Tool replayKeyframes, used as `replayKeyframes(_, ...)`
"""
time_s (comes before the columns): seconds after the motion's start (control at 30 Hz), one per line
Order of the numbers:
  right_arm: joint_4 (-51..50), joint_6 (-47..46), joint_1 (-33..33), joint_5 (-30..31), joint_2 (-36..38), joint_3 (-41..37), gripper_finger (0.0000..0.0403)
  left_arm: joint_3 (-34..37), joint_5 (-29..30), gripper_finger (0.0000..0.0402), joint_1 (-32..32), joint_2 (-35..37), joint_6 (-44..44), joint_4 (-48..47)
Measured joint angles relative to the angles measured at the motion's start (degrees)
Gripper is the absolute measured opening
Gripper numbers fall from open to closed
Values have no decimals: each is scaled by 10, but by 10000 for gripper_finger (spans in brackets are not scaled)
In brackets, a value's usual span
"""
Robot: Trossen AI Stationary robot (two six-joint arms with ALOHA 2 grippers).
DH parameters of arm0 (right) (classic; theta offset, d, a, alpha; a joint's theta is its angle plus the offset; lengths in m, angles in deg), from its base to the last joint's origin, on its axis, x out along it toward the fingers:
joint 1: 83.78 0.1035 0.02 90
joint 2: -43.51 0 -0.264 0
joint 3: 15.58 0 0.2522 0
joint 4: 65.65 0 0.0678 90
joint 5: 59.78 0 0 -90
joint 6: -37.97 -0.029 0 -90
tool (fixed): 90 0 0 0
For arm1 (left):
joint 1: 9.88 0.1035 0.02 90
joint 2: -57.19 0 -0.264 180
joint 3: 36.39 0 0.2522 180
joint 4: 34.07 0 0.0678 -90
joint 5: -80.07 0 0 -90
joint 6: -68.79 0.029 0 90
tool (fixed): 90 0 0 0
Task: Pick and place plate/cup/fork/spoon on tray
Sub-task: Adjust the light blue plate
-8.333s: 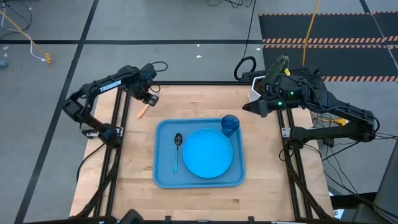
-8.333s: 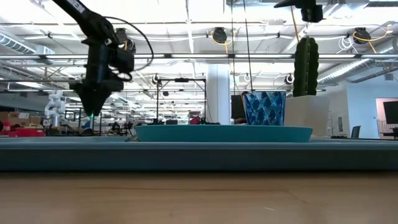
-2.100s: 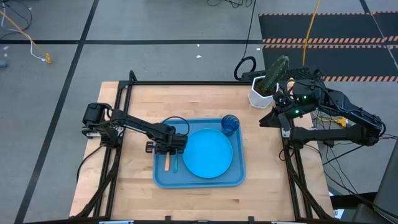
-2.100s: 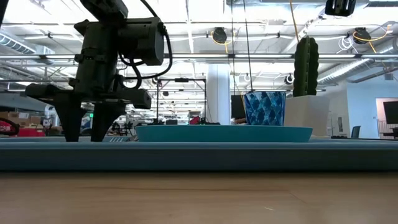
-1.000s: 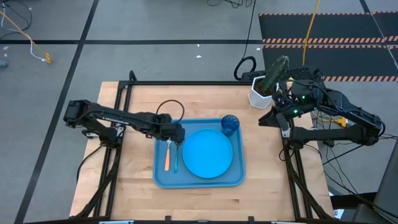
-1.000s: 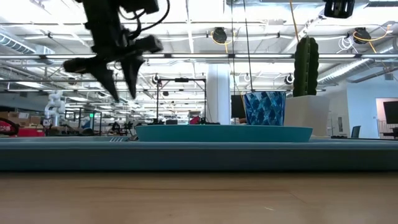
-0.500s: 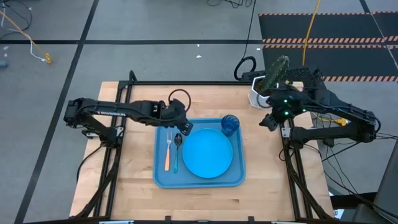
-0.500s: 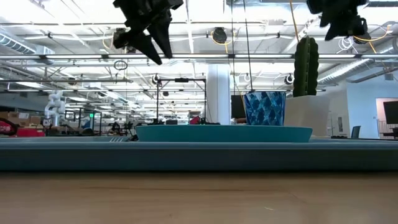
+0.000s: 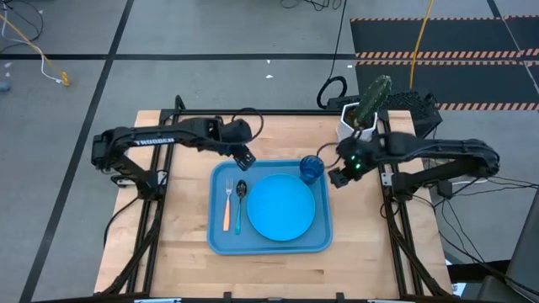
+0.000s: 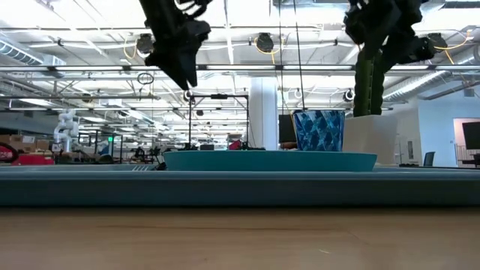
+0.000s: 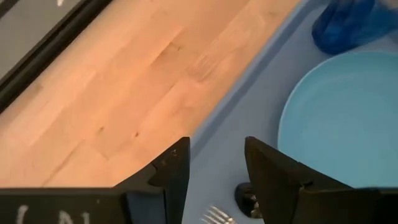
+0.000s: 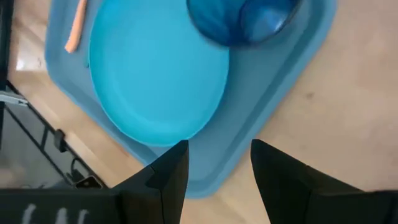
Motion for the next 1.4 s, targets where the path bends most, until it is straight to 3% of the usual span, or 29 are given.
replayKeyframes(0.33,27,-201,118,32,-33,-34,167,0,-27,156,39,-6,31,8)
replayKeyframes(0.57,28,-284,185,61,-77,-34,167,0,-27,157,41,-6,-7,6)
replayKeyframes(0.87,105,-405,227,181,-149,-35,167,0,5,156,-48,54,-164,5)
replayKeyframes(1.03,121,-408,227,193,-200,-35,167,0,53,156,-114,92,-223,5)
replayKeyframes(1.2,159,-424,236,179,-248,-35,167,0,58,156,-154,113,-260,-6)
replayKeyframes(1.4,187,-465,256,164,-258,-35,165,0,72,156,-179,115,-239,-7)
